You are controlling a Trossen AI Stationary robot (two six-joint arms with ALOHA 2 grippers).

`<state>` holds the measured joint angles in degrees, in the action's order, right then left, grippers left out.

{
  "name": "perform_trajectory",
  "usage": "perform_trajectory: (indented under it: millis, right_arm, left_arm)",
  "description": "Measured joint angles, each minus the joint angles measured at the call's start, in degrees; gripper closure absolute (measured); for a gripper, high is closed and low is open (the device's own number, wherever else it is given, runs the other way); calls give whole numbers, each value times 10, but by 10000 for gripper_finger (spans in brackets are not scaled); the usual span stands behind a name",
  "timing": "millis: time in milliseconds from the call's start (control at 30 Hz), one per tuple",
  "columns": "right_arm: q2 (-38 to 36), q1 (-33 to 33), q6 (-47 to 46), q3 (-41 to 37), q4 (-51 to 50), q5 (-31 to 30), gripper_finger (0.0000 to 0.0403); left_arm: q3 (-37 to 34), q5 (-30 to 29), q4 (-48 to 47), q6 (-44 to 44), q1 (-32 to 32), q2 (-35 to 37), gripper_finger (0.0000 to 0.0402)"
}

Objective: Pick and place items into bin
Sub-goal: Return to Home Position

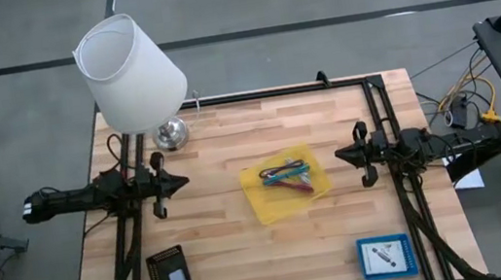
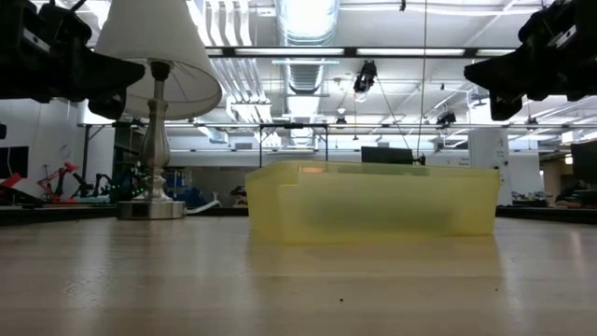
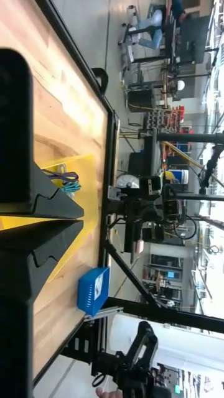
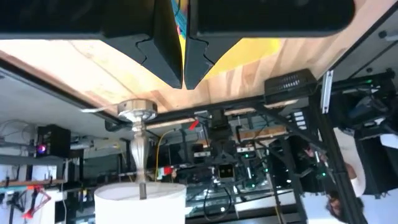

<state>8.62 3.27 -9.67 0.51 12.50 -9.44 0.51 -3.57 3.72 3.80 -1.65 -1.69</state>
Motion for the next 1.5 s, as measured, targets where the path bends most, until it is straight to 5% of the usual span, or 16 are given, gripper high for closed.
perform_trajectory:
  millis: [1500]
  right_arm:
    - [9,0,-34,0,-28,4,394]
  left_arm:
    - [-2,0,1,3,0,-5,402]
